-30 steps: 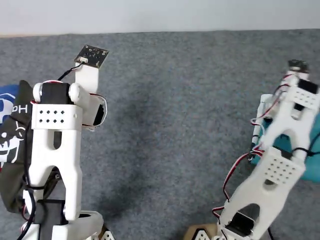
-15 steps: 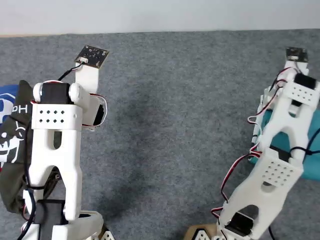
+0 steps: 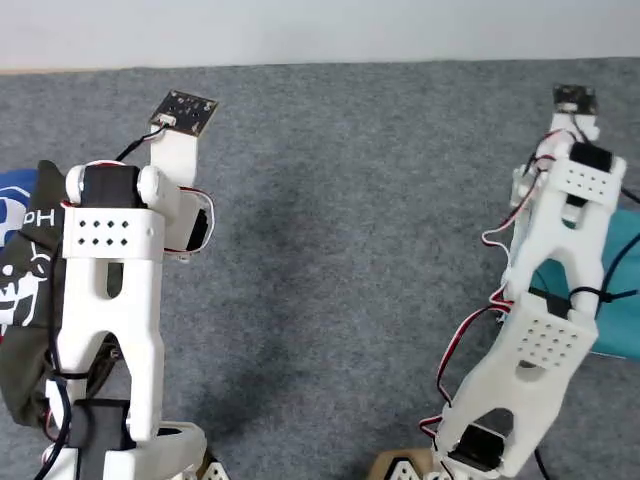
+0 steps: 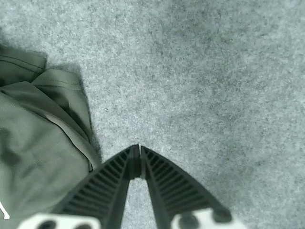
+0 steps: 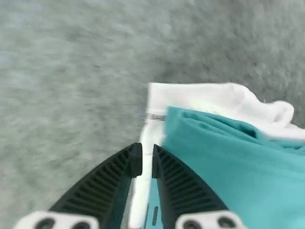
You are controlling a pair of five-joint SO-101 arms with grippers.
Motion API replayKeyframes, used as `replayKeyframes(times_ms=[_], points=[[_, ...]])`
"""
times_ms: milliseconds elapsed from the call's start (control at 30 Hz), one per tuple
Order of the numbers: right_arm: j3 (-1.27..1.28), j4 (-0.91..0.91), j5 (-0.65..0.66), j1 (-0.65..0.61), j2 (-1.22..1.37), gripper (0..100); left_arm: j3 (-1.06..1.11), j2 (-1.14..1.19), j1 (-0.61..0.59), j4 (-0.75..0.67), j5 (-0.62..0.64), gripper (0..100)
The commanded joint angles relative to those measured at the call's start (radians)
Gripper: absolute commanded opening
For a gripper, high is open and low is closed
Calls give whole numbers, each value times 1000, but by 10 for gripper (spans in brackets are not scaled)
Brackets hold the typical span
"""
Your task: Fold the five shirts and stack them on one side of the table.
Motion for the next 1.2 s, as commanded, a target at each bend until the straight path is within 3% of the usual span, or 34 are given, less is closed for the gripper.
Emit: replayKeyframes(times_ms=[0,233,467,633,767,967,1167], points=[[-41,51,-6,-22,-96,60,-4,-38,9,23,-8,6],[-41,213,-12,-28,-165,206,-4,-38,9,23,-9,6],[-41,331,-11,-53,-265,158,-4,-38,9,23,-8,6],[-41,470,-12,-145,-341,7,-10,-60,9,23,-6,5],[-29,553,-14,-220,-383,6,-2,-172,-8,23,-6,5],[124,552,-14,-265,-484,9,4,-262,-206,23,-26,6],[307,552,-14,-254,-552,9,59,-269,-446,25,-209,51]])
